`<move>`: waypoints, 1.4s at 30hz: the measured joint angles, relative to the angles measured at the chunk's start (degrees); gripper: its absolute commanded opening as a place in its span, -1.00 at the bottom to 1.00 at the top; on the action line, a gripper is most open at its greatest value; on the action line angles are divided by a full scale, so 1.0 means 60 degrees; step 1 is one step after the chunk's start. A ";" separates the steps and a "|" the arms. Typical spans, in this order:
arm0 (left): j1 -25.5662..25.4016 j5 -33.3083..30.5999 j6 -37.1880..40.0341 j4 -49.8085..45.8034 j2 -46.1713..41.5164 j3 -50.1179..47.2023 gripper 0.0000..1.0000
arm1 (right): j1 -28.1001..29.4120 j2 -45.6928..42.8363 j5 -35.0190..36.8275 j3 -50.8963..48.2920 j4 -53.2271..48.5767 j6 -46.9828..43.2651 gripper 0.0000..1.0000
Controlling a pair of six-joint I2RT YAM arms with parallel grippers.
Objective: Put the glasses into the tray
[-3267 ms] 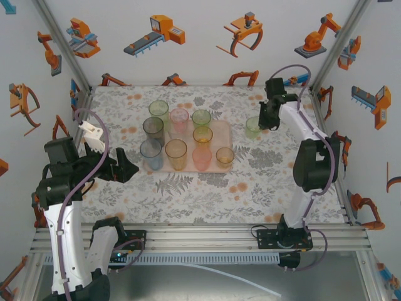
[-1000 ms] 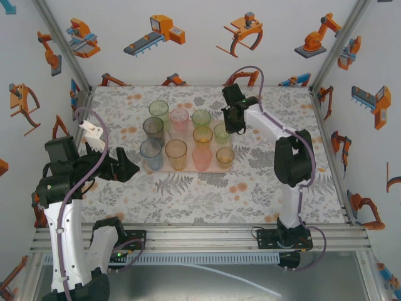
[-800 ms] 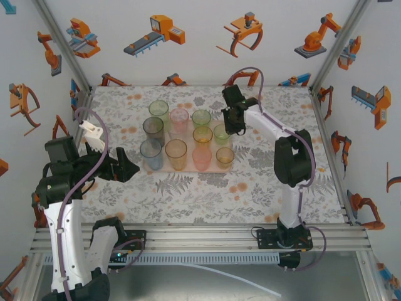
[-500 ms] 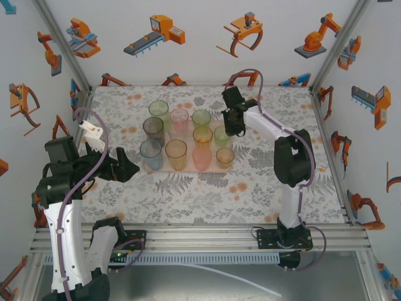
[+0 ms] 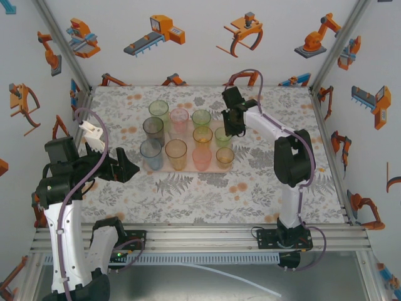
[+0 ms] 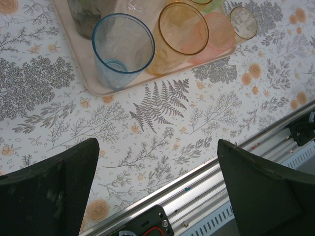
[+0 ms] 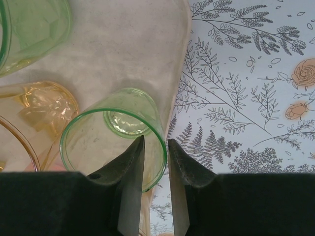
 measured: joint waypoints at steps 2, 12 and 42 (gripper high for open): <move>0.0000 -0.0004 0.0000 0.0000 0.0000 0.0000 0.94 | 0.0000 0.0000 0.0000 0.0000 0.0000 0.0000 -0.36; 0.0000 -0.0029 -0.0004 0.0000 0.0106 0.0000 0.94 | 0.0000 -0.0186 -0.0004 -0.0007 -0.0007 -0.0004 -0.28; 0.0011 -0.0295 0.0004 -0.0007 0.0430 0.0153 0.94 | -0.0681 -0.3632 -0.0787 -0.4266 0.1851 0.0831 -0.30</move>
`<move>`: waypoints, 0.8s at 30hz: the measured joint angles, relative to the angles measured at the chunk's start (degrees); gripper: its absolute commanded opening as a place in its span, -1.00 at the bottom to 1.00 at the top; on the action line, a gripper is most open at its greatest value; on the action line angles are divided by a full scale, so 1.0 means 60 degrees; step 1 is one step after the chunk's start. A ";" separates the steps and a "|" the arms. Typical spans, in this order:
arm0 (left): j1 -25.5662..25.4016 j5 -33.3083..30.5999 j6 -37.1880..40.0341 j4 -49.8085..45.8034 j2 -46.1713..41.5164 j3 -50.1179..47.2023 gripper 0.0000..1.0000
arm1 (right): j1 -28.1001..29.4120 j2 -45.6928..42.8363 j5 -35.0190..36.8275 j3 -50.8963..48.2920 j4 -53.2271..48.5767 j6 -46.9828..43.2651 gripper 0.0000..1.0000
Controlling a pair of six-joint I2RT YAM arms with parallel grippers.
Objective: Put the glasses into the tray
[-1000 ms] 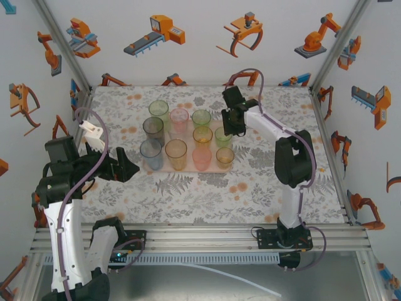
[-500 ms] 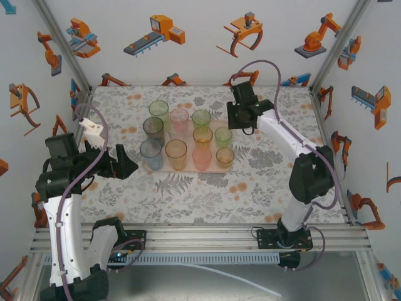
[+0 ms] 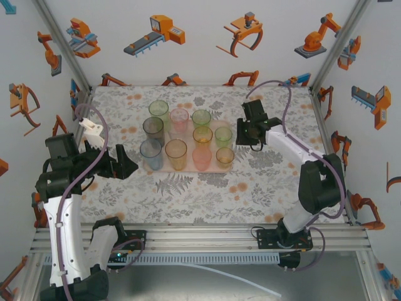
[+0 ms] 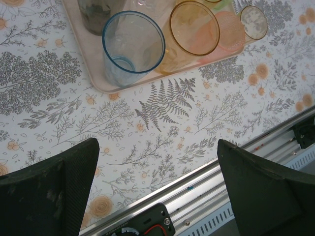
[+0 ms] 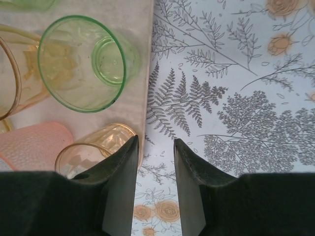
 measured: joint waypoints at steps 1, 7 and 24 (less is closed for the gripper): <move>0.0000 0.0000 0.0000 0.0000 0.0000 0.0004 0.94 | -0.0033 0.0000 -0.0084 -0.0135 0.0098 0.0073 -0.31; 0.0000 0.0000 0.0000 0.0000 0.0000 0.0000 0.94 | -0.0182 0.0259 -0.0448 -0.0404 0.0590 0.0328 -0.33; 0.0000 0.0000 0.0000 0.0000 -0.0058 0.0000 0.94 | -0.0182 0.1213 -0.1104 -0.0423 0.1228 0.0539 -0.36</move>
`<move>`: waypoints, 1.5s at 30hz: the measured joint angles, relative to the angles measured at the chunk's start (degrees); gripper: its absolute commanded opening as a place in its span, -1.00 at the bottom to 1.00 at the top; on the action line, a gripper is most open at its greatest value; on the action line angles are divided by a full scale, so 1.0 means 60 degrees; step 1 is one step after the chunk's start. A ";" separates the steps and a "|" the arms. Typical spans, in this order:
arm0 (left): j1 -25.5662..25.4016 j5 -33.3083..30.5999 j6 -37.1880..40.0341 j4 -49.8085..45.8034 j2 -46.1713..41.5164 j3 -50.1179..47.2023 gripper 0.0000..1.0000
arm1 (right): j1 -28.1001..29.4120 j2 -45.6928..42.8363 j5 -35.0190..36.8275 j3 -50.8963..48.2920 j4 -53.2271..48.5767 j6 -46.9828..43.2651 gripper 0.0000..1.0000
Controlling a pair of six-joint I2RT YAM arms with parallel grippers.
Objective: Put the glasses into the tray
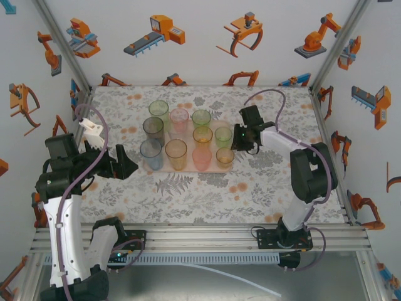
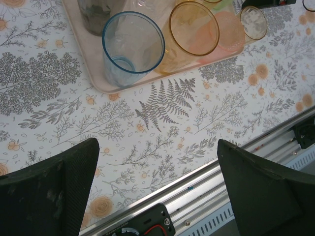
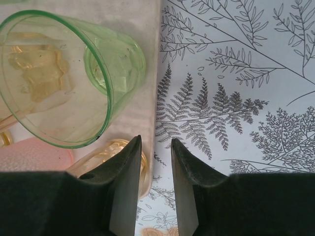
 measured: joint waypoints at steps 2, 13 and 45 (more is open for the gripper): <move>0.0000 0.0000 0.0000 0.0000 -0.0007 0.0000 0.94 | 0.0000 0.0011 -0.0076 -0.0004 0.0040 0.0029 -0.36; 0.0000 0.0000 0.0000 0.0000 -0.0066 0.0000 0.94 | 0.0000 0.0426 -0.0284 -0.0004 0.0146 0.0106 -0.38; 0.0051 0.0000 -0.0004 0.0000 -0.0142 0.0000 0.94 | 0.0011 0.0987 -0.0576 0.0047 0.0266 0.0098 -0.82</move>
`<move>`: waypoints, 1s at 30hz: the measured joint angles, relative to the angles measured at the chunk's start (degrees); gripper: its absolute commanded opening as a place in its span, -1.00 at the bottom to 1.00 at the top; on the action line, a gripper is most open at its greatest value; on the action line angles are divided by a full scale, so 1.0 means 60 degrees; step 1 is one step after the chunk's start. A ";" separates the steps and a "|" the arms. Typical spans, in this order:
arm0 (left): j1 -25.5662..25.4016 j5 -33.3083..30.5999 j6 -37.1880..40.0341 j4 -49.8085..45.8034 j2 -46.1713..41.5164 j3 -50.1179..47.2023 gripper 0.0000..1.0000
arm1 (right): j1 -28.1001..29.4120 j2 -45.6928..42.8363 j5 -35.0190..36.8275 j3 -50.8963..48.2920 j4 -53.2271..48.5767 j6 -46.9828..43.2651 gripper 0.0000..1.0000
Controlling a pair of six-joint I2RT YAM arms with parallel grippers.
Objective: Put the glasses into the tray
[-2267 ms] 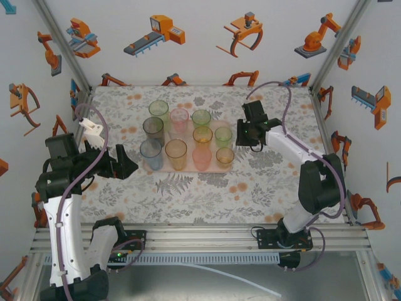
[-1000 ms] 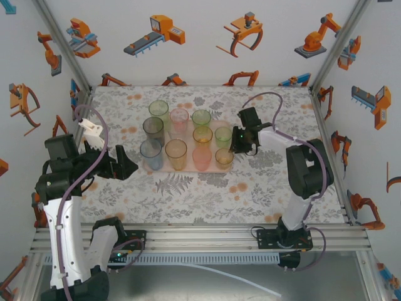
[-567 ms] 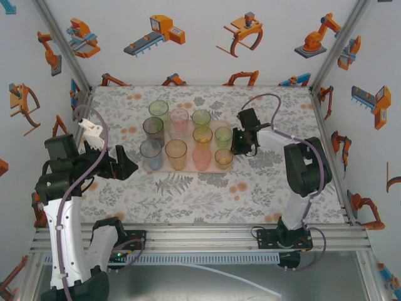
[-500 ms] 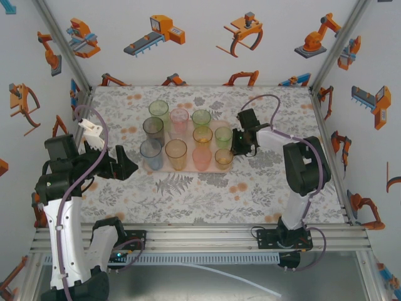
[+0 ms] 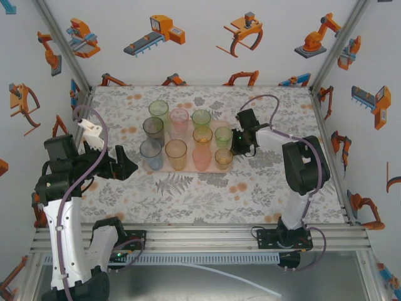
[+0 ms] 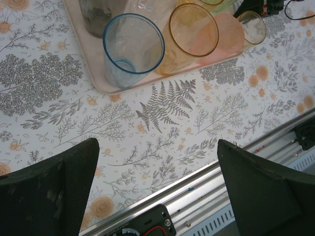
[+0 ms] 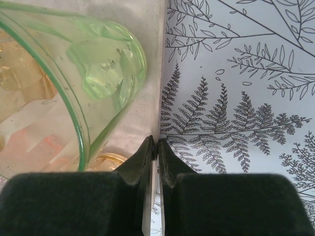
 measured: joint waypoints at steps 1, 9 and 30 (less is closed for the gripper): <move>0.0000 0.0004 0.0004 0.0000 0.0000 0.0000 0.94 | 0.0000 0.0000 0.0007 0.0000 -0.0007 -0.0004 -0.84; 0.0018 0.0007 0.0000 0.0000 -0.0033 0.0000 0.94 | -0.0029 0.0000 0.0044 0.0029 -0.0069 -0.0004 -0.99; 0.0091 0.0015 0.0000 0.0000 -0.0127 0.0000 0.94 | -0.0816 -0.0131 -0.0015 -0.0109 -0.0120 -0.0262 -1.00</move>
